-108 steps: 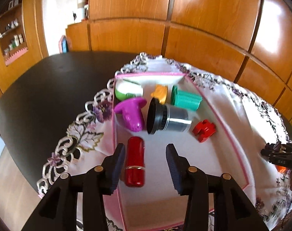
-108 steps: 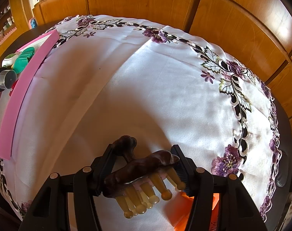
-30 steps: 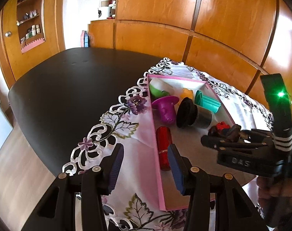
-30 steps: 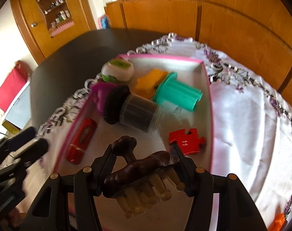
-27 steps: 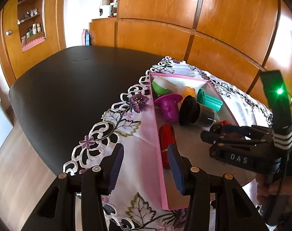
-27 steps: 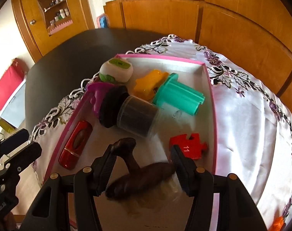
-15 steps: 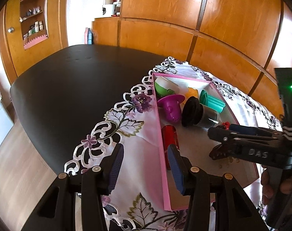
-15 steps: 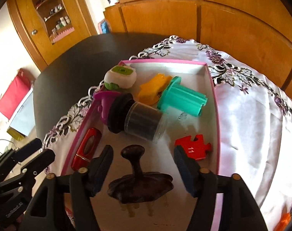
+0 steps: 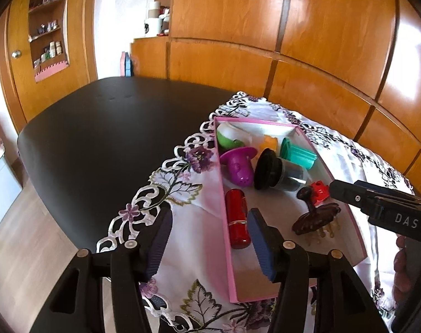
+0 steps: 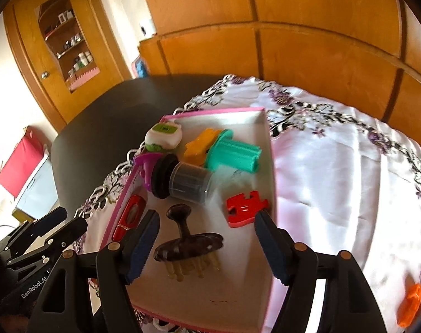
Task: Organize rigid objects
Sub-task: 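Grasp the orange cube stack with the left tool while the right tool moves to the pink soap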
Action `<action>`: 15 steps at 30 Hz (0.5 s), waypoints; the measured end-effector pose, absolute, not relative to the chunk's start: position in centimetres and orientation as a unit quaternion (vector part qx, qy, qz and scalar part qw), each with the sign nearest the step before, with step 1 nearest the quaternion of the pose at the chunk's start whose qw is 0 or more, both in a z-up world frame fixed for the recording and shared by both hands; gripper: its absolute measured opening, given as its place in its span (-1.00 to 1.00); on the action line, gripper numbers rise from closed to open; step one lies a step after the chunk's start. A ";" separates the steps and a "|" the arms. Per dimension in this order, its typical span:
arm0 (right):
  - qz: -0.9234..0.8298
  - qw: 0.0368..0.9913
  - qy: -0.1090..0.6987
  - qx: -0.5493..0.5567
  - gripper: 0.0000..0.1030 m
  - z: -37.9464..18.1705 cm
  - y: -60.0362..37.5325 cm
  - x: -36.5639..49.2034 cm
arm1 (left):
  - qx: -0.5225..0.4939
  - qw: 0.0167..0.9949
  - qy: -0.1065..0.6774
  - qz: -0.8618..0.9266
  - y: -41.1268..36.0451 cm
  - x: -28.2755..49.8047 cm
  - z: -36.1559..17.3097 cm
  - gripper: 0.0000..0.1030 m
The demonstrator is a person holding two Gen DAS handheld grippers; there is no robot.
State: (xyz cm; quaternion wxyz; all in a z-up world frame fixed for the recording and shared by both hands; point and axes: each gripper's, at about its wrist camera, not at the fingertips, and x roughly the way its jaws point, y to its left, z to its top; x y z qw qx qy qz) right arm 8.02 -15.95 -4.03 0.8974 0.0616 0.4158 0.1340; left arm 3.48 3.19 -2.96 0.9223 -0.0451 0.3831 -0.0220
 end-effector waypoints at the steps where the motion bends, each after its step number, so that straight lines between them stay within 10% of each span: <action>1: 0.130 0.900 0.412 0.062 0.40 -3.8 -16.2 7.7 | -0.043 0.923 0.382 -0.025 3.0 3.4 -2.9 0.11; 15: 0.075 0.912 0.399 0.051 0.40 -2.9 -21.2 4.4 | -0.012 0.928 0.364 -0.072 -0.3 2.3 -1.4 0.20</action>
